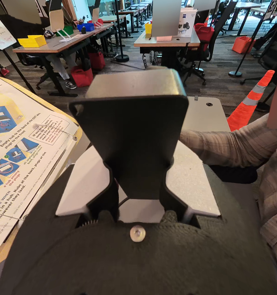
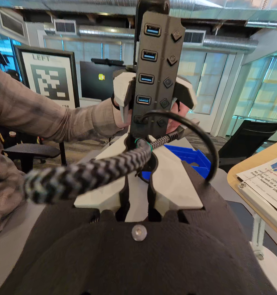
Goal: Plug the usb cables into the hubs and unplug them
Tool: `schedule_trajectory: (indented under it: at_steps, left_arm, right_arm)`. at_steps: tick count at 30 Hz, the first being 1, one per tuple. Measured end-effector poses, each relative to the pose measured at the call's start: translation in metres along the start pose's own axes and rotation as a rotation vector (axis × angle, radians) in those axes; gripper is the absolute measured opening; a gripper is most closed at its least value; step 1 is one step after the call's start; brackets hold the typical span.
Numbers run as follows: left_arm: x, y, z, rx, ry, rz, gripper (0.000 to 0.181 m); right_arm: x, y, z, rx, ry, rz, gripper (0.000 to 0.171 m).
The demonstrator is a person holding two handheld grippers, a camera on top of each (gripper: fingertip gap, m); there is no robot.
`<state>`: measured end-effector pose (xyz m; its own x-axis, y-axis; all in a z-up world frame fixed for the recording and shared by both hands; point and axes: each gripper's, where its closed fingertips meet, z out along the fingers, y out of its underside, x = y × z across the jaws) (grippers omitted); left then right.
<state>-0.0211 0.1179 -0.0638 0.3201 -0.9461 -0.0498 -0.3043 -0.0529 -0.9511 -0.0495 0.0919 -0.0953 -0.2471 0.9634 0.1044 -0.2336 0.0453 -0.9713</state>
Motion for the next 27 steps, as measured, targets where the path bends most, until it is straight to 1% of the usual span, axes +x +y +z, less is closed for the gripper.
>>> schedule_trajectory:
  at_steps: [1, 2, 7, 16, 20, 23, 25, 27]
  left_arm:
    - [0.001, 0.0, 0.001, -0.008, 0.005, 0.007, 0.067]
    - [0.003, 0.001, 0.001, -0.016, 0.013, 0.009, 0.066]
    - [0.004, 0.0, 0.005, -0.023, 0.014, 0.018, 0.066]
    - [-0.002, -0.008, 0.005, -0.026, -0.027, 0.058, 0.068]
    - [-0.004, -0.011, 0.005, -0.027, -0.036, 0.07, 0.069]
    - [-0.005, -0.008, 0.004, -0.036, -0.046, 0.088, 0.071]
    - [-0.004, -0.004, 0.002, -0.036, -0.047, 0.089, 0.076]
    - [-0.005, 0.0, 0.002, -0.031, -0.058, 0.083, 0.076]
  right_arm:
    - [-0.001, 0.001, -0.001, -0.021, -0.001, -0.007, 0.017]
    - [-0.002, 0.001, -0.002, -0.034, -0.005, -0.008, 0.013]
    - [-0.002, 0.001, -0.005, -0.03, -0.015, -0.005, 0.013]
    - [0.002, -0.007, -0.003, 0.111, -0.029, 0.047, 0.013]
    - [0.003, -0.008, -0.003, 0.148, -0.033, 0.062, 0.013]
    - [0.004, -0.01, -0.003, 0.164, -0.025, 0.063, 0.013]
    - [0.005, -0.015, -0.006, 0.189, -0.026, 0.073, 0.012]
    - [0.006, -0.016, -0.008, 0.192, -0.017, 0.07, 0.012]
